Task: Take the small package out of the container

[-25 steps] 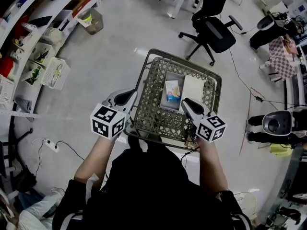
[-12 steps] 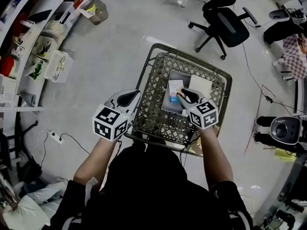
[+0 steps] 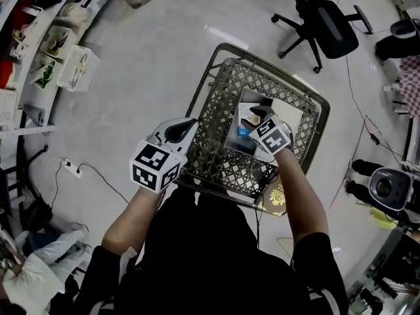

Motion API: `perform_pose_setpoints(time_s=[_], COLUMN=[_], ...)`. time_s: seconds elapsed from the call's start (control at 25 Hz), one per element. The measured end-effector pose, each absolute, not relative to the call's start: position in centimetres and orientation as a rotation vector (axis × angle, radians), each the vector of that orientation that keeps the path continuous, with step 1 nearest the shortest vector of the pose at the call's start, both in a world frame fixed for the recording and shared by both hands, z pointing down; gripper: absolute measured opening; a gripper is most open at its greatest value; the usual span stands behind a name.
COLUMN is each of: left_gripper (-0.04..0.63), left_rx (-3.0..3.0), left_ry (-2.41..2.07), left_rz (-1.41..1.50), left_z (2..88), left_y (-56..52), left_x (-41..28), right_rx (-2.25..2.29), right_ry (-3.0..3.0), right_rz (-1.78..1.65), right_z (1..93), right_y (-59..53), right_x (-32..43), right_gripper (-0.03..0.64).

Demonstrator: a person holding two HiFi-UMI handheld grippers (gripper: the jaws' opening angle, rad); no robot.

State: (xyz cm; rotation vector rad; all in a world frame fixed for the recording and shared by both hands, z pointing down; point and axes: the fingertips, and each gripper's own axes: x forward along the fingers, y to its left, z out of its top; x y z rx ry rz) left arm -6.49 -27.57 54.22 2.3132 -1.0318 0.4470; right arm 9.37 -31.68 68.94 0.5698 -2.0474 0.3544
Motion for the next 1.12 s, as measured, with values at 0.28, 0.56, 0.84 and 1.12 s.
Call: perform_pose_setpoints(time_s=[0.28,0.56,0.84,1.12], left_gripper=[-0.002,-0.002,-0.002,-0.002], left_rx=[2.245,2.205,2.176,2.163], left_ry=[-1.054,-1.071,-1.087,-1.08], left_rz=[0.451,0.458,0.474,0.474], left_z=[56.3,57.8,58.7,59.2], left_y=[-27.5,-27.3,-26.6,-25.7], left_x=[-7.7,-8.2,-8.8,-8.5], right_rx=[0.362,0.145,0.015,0.12], right_ry=[-1.919,-1.768,-1.701,-1.685], right_rz=[0.294,0.126,0.186,0.338], right_z=[72.7,76.5,77.4,77.5], right_y=[-31.9,-32.3,-32.3,-33.1], right_x=[9.2,10.6,10.5,10.3], right_gripper=[0.235,0.272,0.308,0.302])
